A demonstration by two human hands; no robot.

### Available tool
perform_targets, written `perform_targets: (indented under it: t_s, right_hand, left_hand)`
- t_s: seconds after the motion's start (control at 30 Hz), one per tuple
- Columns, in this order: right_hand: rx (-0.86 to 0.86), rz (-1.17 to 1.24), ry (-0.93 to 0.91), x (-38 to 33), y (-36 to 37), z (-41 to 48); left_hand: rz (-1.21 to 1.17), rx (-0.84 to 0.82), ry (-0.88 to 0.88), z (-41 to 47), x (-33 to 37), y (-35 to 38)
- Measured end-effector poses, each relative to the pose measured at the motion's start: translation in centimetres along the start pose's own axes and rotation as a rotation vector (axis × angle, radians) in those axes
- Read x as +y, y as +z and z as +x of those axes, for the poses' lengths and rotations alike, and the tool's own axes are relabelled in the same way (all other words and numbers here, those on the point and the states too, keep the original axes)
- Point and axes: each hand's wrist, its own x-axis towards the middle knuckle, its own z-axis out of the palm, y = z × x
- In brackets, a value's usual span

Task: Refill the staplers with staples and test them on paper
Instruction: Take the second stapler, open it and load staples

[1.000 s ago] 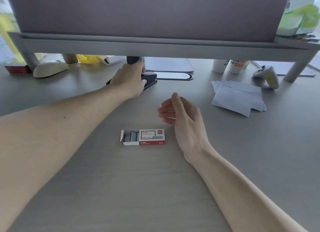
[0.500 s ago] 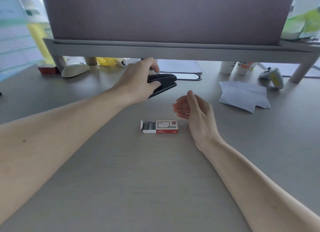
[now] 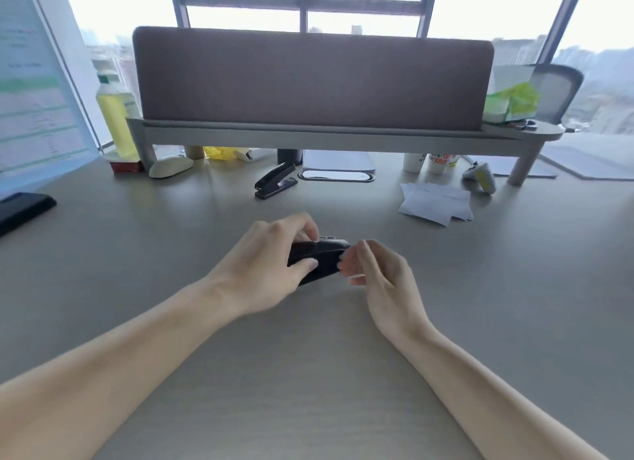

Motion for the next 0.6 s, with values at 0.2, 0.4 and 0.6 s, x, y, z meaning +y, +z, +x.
perform_targets:
  t_s: [0.2,0.4,0.6]
  right_hand:
    - [0.006,-0.041,0.010,0.2,-0.3,-1.0]
    - [0.066,0.098,0.109,0.6,-0.5,-0.1]
    - [0.089,0.134,0.123,0.9,-0.5,0.2]
  left_hand:
    - [-0.024,-0.008,-0.025,-2.5,-0.1,2.0]
    - [0.244,-0.031,0.296,0.3,-1.1,-2.2]
    - [0.831,-0.208,0.947,3.6,-1.2,-2.5]
